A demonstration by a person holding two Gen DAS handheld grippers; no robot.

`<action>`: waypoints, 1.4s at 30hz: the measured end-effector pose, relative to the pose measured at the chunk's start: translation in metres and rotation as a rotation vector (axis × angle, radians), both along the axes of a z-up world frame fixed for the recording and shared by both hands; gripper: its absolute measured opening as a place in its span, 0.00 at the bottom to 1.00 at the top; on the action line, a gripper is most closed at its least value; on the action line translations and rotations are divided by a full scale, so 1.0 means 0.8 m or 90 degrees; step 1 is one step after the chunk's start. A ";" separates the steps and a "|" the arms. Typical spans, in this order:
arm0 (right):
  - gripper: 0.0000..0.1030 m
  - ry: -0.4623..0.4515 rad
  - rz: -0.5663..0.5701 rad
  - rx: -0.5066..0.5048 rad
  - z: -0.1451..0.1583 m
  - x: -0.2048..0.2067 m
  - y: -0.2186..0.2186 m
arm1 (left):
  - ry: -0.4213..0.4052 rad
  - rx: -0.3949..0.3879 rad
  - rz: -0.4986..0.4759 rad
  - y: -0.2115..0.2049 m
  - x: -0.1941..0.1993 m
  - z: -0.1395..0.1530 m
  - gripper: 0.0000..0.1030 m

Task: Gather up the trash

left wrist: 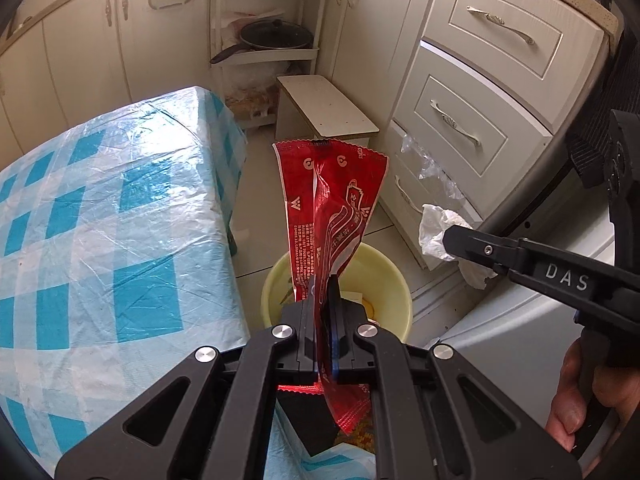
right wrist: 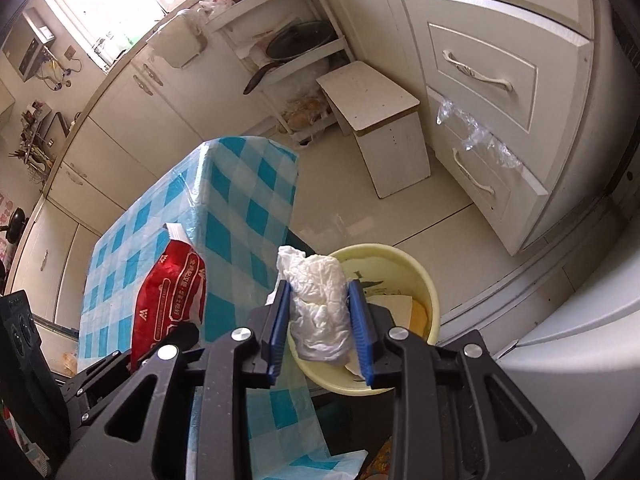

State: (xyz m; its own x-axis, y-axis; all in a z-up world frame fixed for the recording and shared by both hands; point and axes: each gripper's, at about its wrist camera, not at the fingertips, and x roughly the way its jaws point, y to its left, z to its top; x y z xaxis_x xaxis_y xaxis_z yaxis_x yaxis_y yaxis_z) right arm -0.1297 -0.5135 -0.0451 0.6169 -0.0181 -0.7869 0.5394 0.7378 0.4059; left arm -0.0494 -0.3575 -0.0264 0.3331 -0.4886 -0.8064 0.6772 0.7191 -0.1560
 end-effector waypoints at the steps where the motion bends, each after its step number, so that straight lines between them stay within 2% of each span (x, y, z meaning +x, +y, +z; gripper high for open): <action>1: 0.29 0.002 0.000 0.003 -0.003 0.001 -0.002 | 0.002 0.002 0.000 -0.004 0.000 -0.002 0.04; 6: 0.30 0.010 -0.003 0.009 -0.013 0.003 -0.006 | 0.018 0.010 0.000 -0.020 0.002 -0.020 0.04; 12: 0.40 0.025 -0.017 0.030 -0.030 0.010 -0.015 | 0.065 0.026 -0.004 -0.042 0.013 -0.044 0.04; 15: 0.43 0.022 -0.026 0.049 -0.034 0.011 -0.019 | 0.072 0.036 -0.007 -0.056 0.016 -0.048 0.04; 18: 0.55 0.017 -0.043 0.048 -0.032 0.008 -0.023 | 0.088 0.040 -0.013 -0.067 0.018 -0.052 0.14; 19: 0.56 0.013 -0.047 0.051 -0.032 0.006 -0.025 | 0.089 0.041 -0.011 -0.068 0.019 -0.053 0.19; 22: 0.56 0.004 -0.056 0.053 -0.029 0.004 -0.028 | 0.087 0.043 -0.011 -0.066 0.019 -0.052 0.22; 28: 0.58 -0.025 -0.074 0.043 -0.011 0.001 -0.030 | 0.070 0.047 -0.012 -0.052 0.014 -0.036 0.38; 37: 0.61 -0.075 -0.080 0.028 0.021 -0.012 -0.019 | 0.044 0.029 0.000 0.006 0.009 0.009 0.45; 40: 0.62 -0.092 -0.058 -0.017 0.046 -0.016 0.005 | 0.020 0.029 0.004 0.035 0.000 0.030 0.51; 42: 0.66 -0.107 -0.036 -0.081 0.070 -0.023 0.032 | -0.005 0.034 0.012 0.057 -0.008 0.047 0.57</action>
